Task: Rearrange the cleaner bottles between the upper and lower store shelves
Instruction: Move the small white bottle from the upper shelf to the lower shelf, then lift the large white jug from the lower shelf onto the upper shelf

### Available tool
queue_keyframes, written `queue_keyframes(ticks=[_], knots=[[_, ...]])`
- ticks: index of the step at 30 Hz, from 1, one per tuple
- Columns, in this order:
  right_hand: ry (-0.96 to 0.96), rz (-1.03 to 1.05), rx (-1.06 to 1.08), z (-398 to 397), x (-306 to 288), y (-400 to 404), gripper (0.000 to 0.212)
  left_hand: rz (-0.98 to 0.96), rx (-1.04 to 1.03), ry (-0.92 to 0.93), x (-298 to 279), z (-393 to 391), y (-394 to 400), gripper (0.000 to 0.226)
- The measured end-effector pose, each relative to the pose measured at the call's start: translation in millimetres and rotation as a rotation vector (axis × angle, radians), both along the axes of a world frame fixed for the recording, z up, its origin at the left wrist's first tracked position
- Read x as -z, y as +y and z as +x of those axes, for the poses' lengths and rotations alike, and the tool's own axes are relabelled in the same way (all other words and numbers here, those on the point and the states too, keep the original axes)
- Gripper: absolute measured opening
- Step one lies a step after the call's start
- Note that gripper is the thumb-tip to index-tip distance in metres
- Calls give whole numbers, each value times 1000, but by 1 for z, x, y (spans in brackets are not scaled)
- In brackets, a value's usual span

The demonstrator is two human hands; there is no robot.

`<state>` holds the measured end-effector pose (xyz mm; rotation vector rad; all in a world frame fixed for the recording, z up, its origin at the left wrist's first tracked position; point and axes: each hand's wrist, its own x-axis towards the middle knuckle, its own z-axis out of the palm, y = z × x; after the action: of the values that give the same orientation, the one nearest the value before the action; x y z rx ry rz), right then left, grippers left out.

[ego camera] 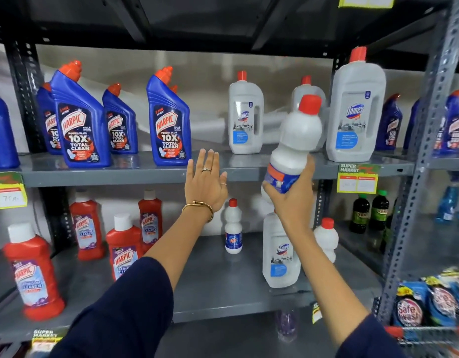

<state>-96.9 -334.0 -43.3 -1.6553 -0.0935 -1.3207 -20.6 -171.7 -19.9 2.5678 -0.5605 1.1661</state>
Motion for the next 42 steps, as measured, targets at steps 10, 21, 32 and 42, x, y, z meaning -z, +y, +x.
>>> queue_keyframes(ticks=[10, 21, 32, 42], knots=[[309, 77, -100, 19, 147, 25, 91, -66, 20, 16, 2, 8, -1, 50], [592, 66, -74, 66, 234, 31, 86, -147, 57, -99, 10, 16, -5, 51], [703, 46, -56, 98, 255, 30, 89, -168, 38, -184, 16, 22, -9, 53], [725, 32, -118, 94, 251, 26, 101, -150, 45, -172, 15, 20, -8, 54]])
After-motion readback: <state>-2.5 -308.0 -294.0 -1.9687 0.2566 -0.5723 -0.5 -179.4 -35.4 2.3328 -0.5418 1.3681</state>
